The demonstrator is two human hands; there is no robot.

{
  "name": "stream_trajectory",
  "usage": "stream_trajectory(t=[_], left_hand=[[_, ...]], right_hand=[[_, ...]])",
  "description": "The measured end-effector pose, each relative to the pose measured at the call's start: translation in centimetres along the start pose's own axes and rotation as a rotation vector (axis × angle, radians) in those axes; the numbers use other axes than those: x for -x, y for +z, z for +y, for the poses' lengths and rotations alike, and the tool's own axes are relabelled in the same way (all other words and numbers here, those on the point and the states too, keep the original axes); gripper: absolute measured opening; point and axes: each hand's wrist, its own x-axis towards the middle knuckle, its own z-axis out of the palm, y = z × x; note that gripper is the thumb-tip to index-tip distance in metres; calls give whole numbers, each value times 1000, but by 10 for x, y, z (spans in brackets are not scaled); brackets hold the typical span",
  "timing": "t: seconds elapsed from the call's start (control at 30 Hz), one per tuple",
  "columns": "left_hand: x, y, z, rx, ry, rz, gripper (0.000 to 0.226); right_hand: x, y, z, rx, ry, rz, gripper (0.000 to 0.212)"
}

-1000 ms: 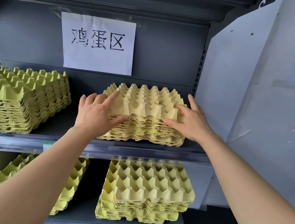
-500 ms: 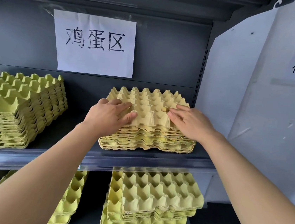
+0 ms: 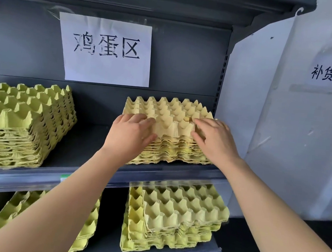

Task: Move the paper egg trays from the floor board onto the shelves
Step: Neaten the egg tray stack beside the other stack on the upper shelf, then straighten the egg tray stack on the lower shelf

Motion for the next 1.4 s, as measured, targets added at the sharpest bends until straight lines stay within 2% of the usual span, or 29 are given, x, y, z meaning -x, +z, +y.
stream_trajectory(t=[0.07, 0.27, 0.43, 0.57, 0.67, 0.77, 0.87, 1.07, 1.23, 1.4], left_hand=[[10, 3, 2, -31, 24, 40, 51], [19, 4, 10, -73, 5, -30, 62], [43, -20, 18, -41, -41, -25, 48], [104, -34, 14, -4, -67, 25, 30], [163, -35, 2, 8, -120, 14, 29], [224, -25, -22, -14, -195, -71, 27], [275, -10, -59, -30, -315, -232, 30], [325, 12, -152, -35, -446, -411, 42], [335, 46, -228, -75, -441, -520, 57], [331, 80, -272, -120, -332, -637, 66]], right_hand=[[6, 0, -7, -15, -27, 19, 43], [17, 2, -19, -11, -33, 16, 46], [34, -5, -38, -105, -48, 28, 41], [70, -4, -71, -193, -109, -32, 37], [99, 9, -103, -249, -156, -93, 35], [128, 35, -140, -312, -189, -171, 34], [148, 73, -181, -338, -219, -277, 34], [152, 152, -257, -328, -186, -462, 38], [139, 215, -294, -195, -112, -592, 52], [131, 256, -304, -125, -39, -683, 59]])
